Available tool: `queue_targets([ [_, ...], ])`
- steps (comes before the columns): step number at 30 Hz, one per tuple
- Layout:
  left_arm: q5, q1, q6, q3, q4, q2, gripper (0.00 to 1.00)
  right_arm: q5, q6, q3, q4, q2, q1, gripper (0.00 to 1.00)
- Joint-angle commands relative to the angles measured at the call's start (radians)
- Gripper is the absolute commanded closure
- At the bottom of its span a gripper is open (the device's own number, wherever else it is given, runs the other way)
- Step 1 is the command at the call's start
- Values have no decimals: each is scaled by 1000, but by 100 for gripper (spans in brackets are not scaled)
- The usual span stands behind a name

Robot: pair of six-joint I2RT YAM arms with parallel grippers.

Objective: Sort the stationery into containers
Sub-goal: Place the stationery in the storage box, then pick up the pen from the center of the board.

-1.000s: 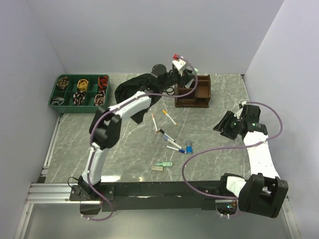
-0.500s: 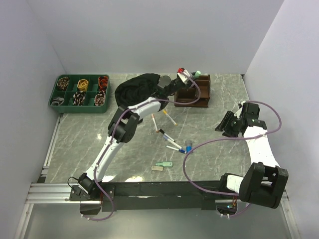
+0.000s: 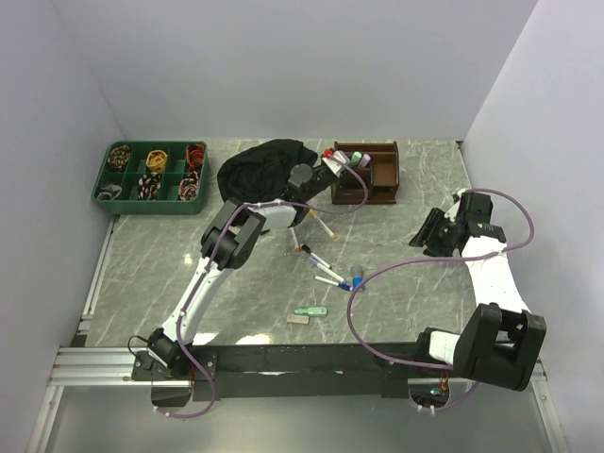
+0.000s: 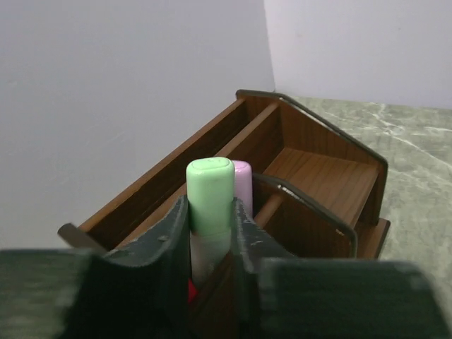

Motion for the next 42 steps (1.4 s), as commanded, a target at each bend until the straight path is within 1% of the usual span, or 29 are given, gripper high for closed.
queue_targets([
  [1,-55,-8,5,-36,127,-97,61,5,-11,31,18,7,-9,43],
  [3,-69,-10,13,-55,139,-126,48,2,-10,32,18,3,-9,43],
  [4,-67,-10,19,-76,143,-138,46,0,-8,32,18,-1,-9,43],
  [9,-46,-11,25,-158,170,-272,42,-3,-11,45,-2,-27,-7,43],
  [11,-52,-22,30,-217,148,-377,40,-5,-16,61,-23,-36,-9,43],
  [12,-62,-27,30,-283,138,-422,40,-9,-19,66,-30,-50,-9,43],
  [13,-87,-36,24,-318,93,-527,39,-18,-23,71,-36,-58,-9,43],
  [15,-124,-50,13,-436,4,-646,39,-26,-28,72,-36,-81,-9,43],
  [16,-141,-60,2,-475,-55,-765,39,-37,-37,69,-28,-87,-9,43],
  [17,-163,-63,-7,-510,-211,-824,39,-47,-43,60,-25,-93,-7,43],
  [18,-176,-68,-25,-567,-297,-882,38,-57,-49,54,-20,-105,-7,43],
  [19,-177,-70,-68,-587,-388,-981,38,-69,-57,51,-16,-110,-6,43],
  [20,-188,-70,-90,-596,-615,-1025,38,-92,-60,48,-17,-115,-7,43],
  [21,-202,-71,-113,-598,-722,-1063,37,-104,-65,46,-19,-121,-7,42],
  [22,-210,-70,-178,-589,-842,-1121,36,-113,-74,48,-25,-125,-7,42],
  [23,-216,-70,-190,-581,-938,-1145,35,-139,-80,55,-30,-128,-7,42],
  [24,-219,-70,-199,-569,-1125,-1161,35,-155,-89,60,-36,-131,-7,42],
  [26,-231,-70,-217,-561,-1266,-1192,34,-218,-161,83,-66,-133,-4,42],
  [27,-246,-70,-222,-578,-1372,-1203,34,-250,-181,89,-74,-139,12,43],
  [29,-250,-54,-233,-645,-1393,-1264,34,-246,-226,113,-83,-150,57,44],
  [30,-227,-38,-239,-729,-1374,-1295,34,-214,-238,124,-83,-158,119,44],
  [32,-222,33,-294,-788,-1370,-1359,34,-183,-263,156,-86,-161,175,44],
  [33,-219,89,-337,-822,-1377,-1369,34,-157,-293,169,-89,-156,234,44],
  [35,-178,146,-371,-846,-1386,-1395,34,-124,-336,204,-102,-150,298,44],
  [36,-167,200,-407,-869,-1387,-1404,34,-109,-353,218,-106,-138,325,45],
  [37,-136,225,-420,-877,-1387,-1427,33,-69,-387,245,-112,-130,386,45],
  [38,-132,243,-423,-886,-1386,-1438,33,-54,-405,261,-116,-116,413,46],
  [41,-135,301,-429,-909,-1374,-1481,33,0,-474,323,-117,-43,516,49],
  [42,-125,347,-444,-908,-1372,-1490,33,15,-485,339,-114,5,543,50],
])
